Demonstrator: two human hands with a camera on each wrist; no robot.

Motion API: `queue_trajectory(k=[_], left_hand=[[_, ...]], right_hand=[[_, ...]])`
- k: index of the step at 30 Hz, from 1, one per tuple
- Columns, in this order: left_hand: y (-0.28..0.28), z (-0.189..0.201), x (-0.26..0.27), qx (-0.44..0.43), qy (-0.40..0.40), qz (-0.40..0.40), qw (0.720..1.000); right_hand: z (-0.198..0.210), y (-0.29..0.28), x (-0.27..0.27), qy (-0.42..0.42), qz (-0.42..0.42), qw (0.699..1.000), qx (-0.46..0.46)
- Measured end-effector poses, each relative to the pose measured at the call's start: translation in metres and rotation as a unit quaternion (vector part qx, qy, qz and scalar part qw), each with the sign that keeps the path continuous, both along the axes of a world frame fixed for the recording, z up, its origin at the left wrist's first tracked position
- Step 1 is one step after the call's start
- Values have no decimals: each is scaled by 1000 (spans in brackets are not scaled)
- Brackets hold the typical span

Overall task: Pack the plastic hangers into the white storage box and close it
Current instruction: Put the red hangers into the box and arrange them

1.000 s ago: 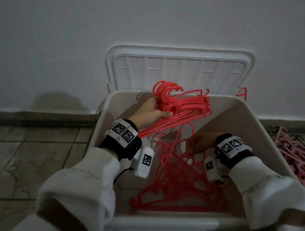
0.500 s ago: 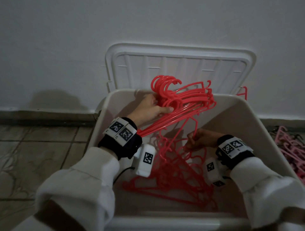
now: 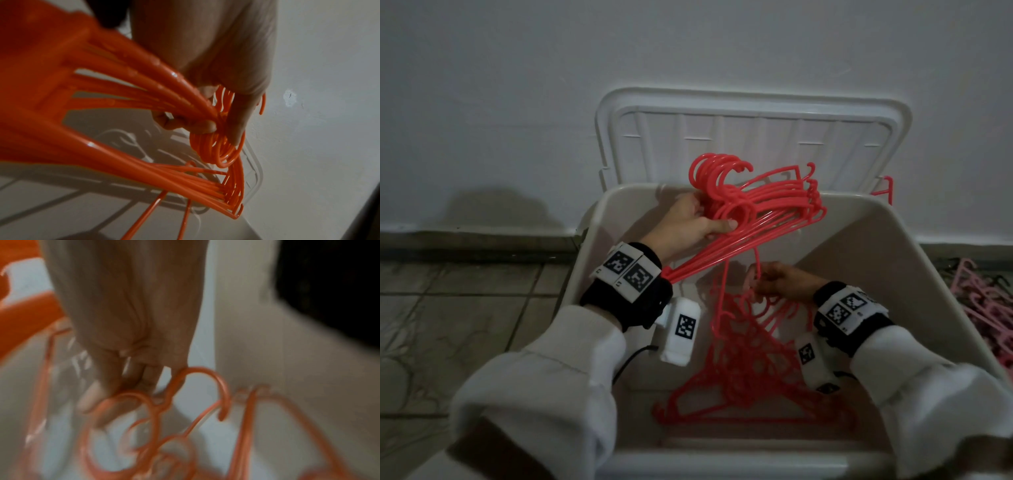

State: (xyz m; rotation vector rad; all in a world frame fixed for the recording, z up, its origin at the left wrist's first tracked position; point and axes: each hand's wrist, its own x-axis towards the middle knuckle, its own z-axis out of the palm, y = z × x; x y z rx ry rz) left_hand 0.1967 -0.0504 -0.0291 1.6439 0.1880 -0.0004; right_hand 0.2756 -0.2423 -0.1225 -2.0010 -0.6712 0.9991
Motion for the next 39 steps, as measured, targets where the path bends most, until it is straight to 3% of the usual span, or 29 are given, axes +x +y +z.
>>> queue_trajectory(k=[2, 5, 10, 19, 24, 28, 35, 39], left_hand=[[0, 0, 0, 5, -1, -5, 1000], [1, 0, 0, 6, -1, -6, 1000], [0, -1, 0, 8, -1, -11, 1000], [0, -2, 1, 14, -9, -16, 1000], [1, -4, 3, 23, -13, -24, 999], [1, -5, 3, 18, -22, -24, 999], [1, -5, 3, 32, -21, -32, 999], [2, -6, 3, 37, -17, -37, 998]], right_hand=[[-1, -2, 1, 55, -44, 997, 31], [-2, -5, 1, 116, -40, 992, 36], [-5, -1, 1, 86, -27, 994, -60], [-2, 7, -9, 74, 58, 993, -76], [-3, 6, -17, 89, -18, 992, -88], [-8, 14, -16, 58, -10, 992, -109], [-13, 13, -25, 144, -81, 986, -14], [-12, 14, -27, 164, -114, 980, -22]])
